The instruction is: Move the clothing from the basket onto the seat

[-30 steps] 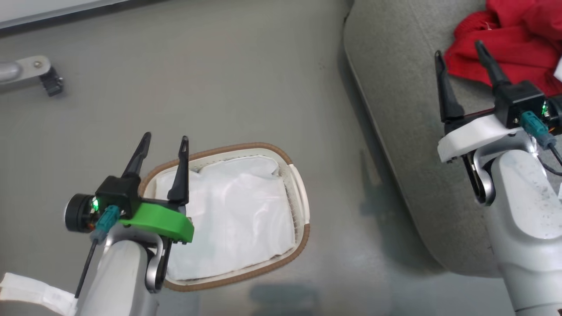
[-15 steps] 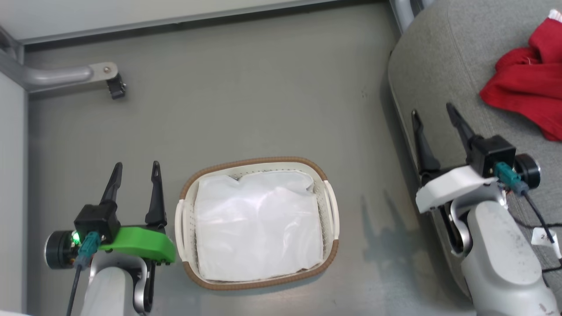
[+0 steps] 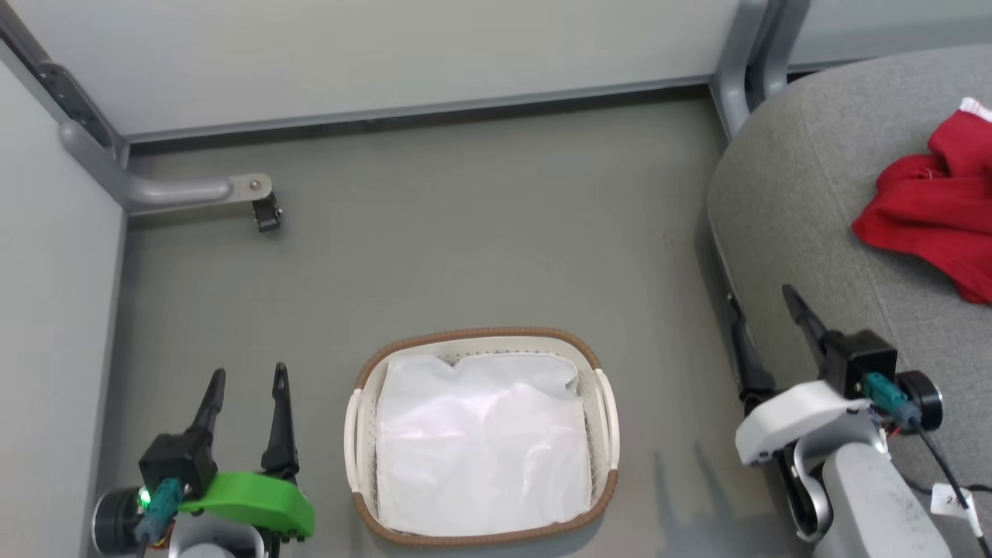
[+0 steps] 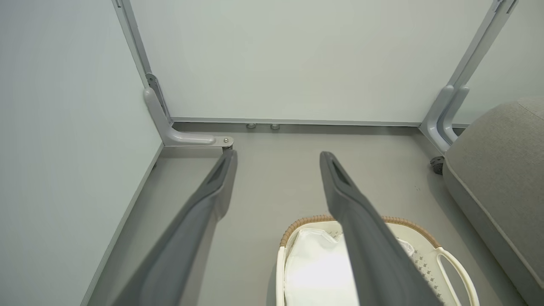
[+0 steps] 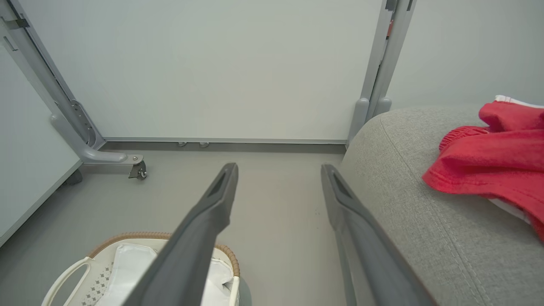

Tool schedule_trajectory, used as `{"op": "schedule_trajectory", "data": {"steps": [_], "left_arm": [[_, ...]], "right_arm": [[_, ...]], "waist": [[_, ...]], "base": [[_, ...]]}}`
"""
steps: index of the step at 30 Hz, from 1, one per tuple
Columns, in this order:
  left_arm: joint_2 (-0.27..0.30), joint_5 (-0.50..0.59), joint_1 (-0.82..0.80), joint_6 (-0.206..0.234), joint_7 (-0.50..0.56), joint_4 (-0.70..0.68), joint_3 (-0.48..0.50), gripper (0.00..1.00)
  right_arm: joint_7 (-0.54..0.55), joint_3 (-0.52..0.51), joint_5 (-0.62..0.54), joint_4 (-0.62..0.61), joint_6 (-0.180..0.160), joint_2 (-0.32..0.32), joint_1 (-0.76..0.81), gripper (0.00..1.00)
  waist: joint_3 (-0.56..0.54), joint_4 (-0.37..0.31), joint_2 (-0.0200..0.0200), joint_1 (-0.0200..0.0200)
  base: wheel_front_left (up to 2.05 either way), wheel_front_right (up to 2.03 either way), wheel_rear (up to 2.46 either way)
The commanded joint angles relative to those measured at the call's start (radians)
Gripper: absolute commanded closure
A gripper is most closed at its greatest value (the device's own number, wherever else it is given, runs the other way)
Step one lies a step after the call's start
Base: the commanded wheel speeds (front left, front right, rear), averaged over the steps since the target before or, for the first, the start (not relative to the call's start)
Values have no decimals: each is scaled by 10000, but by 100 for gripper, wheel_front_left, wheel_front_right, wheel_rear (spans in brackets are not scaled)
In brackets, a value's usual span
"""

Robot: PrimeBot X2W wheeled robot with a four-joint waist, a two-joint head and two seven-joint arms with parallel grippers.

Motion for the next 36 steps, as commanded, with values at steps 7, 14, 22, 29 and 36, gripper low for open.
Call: {"op": "schedule_trajectory", "data": {"steps": [7, 14, 22, 29, 36], "left_arm": [[5, -315, 691, 71, -7, 122, 11, 0], [-19, -613, 891, 73, 4, 461, -140, 100], [-46, -1696, 784, 59, 361, 613, 25, 100], [-41, -2966, 728, 42, 672, 395, 105, 100], [-36, -4094, 659, 25, 959, 223, 188, 100]], "right_arm": [[-21, 31, 59, -61, -11, 43, 798, 0], [3, 36, 80, 156, 2, 123, 1096, 100], [390, -152, 1216, 274, 1, 183, 1175, 100], [692, -242, 2588, 39, 1, 177, 1260, 100], [974, -340, 3801, -148, 0, 171, 1315, 100]], "waist": [[-661, 198, 0, -1], [-872, 213, 0, -1], [-915, 205, 0, -1], [-960, 194, 0, -1], [-1003, 182, 0, -1]], "base": [[0, 0, 0], [0, 0, 0], [0, 0, 0], [0, 0, 0], [0, 0, 0]]}}
